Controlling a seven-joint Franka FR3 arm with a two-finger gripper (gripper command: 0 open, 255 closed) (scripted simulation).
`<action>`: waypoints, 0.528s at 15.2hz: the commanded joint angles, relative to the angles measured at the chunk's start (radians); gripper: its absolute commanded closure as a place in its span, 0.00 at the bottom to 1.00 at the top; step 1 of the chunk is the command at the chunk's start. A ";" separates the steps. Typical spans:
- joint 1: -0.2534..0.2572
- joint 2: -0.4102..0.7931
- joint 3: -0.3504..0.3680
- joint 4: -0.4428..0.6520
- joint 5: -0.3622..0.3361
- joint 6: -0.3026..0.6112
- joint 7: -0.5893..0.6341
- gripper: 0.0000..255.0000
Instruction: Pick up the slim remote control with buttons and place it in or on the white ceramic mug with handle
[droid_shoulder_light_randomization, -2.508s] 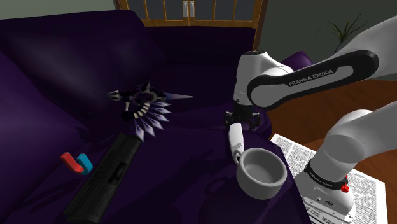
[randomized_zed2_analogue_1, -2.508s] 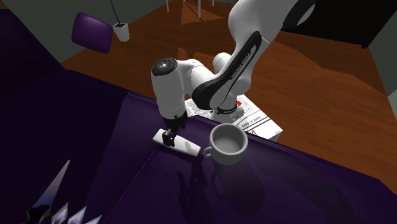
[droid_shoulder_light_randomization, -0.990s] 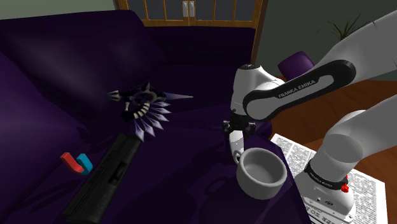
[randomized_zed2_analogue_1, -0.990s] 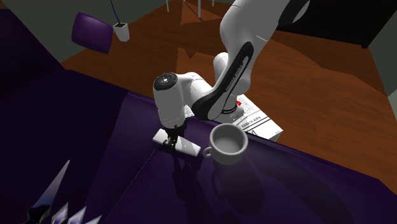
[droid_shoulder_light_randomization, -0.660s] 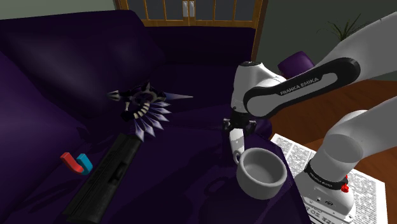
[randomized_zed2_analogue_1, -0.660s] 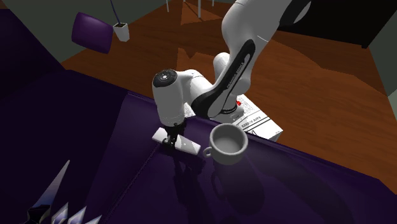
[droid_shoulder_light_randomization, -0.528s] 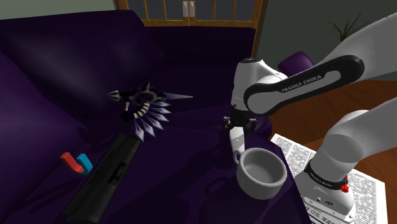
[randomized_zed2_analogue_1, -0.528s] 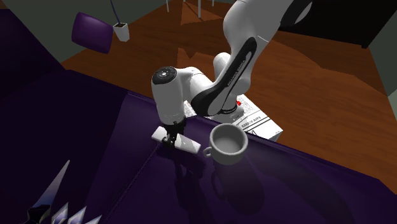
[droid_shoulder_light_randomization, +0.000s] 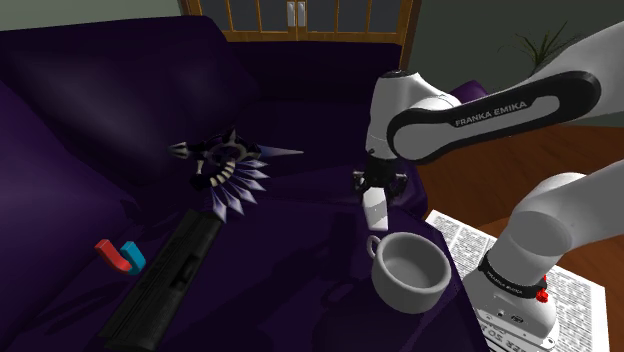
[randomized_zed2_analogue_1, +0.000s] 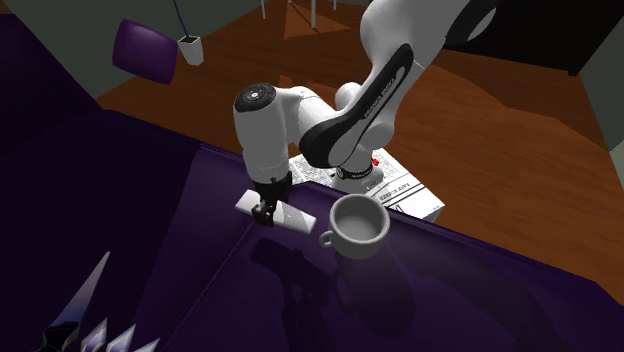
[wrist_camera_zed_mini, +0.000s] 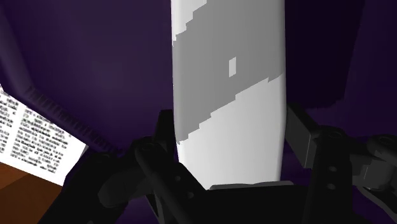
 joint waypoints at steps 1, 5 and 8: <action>-0.001 -0.016 -0.011 0.019 -0.006 -0.035 -0.001 1.00; -0.001 -0.042 -0.030 0.057 -0.016 -0.098 -0.001 1.00; -0.002 -0.057 -0.043 0.087 -0.025 -0.144 0.000 1.00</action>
